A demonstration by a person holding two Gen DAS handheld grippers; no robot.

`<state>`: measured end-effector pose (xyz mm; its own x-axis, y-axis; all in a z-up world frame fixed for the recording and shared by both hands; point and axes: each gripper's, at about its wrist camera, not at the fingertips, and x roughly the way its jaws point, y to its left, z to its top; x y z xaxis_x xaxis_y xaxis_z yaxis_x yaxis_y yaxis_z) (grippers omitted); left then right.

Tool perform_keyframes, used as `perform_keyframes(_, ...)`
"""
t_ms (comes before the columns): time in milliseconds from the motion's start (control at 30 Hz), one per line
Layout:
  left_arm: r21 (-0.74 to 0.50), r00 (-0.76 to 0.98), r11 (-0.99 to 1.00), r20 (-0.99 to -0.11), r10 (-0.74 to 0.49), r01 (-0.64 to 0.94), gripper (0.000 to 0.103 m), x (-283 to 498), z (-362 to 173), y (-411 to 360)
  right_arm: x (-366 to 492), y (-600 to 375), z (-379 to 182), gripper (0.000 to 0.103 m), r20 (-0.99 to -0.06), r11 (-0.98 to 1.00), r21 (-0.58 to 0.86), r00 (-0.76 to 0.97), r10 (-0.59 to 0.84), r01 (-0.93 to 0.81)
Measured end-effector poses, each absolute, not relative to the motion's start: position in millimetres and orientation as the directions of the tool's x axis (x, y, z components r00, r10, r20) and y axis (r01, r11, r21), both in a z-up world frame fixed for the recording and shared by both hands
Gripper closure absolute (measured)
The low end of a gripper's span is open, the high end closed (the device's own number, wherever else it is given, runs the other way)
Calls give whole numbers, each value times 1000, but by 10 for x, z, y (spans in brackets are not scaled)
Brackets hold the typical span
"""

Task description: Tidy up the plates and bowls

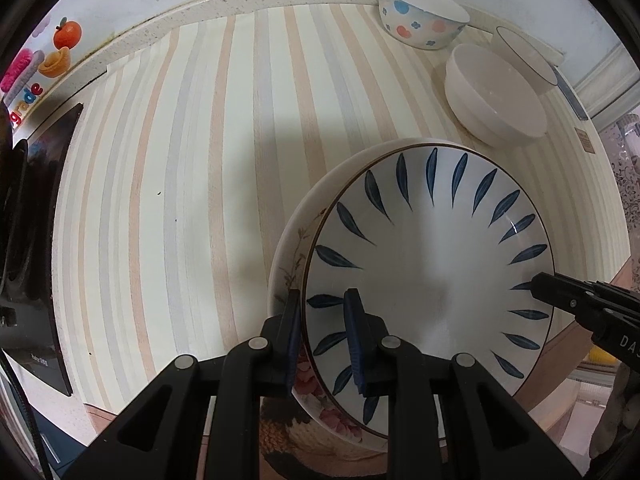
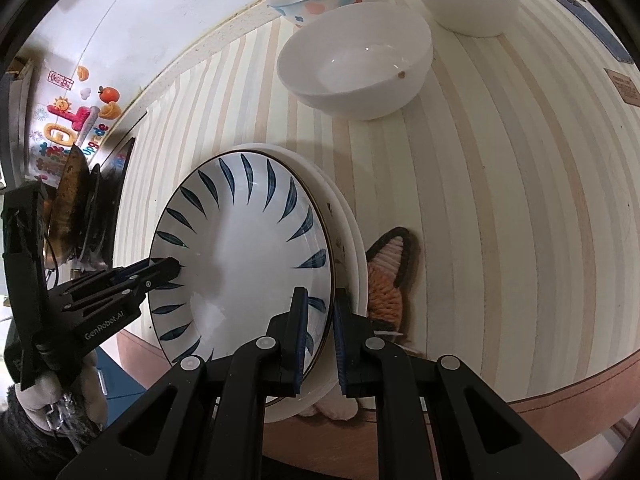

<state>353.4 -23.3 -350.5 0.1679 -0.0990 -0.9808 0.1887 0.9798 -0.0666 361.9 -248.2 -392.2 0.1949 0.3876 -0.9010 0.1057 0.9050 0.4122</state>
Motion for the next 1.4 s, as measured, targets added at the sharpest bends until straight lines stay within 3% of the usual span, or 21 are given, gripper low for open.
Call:
perform_keyframes(500,-67,107,988,-991,-83,138,84,3563,-3516,-171,3598,-2510,-3900,82,-905,890,422,135,403,174)
perform_keyframes(767,-88,139,984,-984,-110,154,84,3335,-3009,-146,3474,-2464,-3550,80,-915,906,396,144,377,150)
perform_keyframes(967,-148,173,973,-969,-179,177,83,3086,-2442,-80,3204,-2337,-2873,69,-915,922,376,198,352,98)
perform_keyframes(1133,-166,218,967,-954,-207,193,77,2854,-2045,-24,2949,-2239,-2358,50,-909,930,364,241,341,55)
perform_keyframes(1267,-168,251,964,-943,-217,205,71,2697,-1802,14,2759,-2169,-2066,44,-908,935,350,262,327,48)
perform_keyframes(1333,-171,251,962,-942,-223,214,53,2644,-1737,43,2673,-2133,-1957,35,-907,937,346,270,323,41)
perform_keyframes(1367,-170,257,962,-940,-223,214,36,2615,-1694,63,2628,-2112,-1894,31,-905,938,346,277,323,36)
perform_keyframes(1400,-173,260,961,-939,-227,215,31,2589,-1670,74,2591,-2095,-1847,26,-903,938,346,282,324,30)
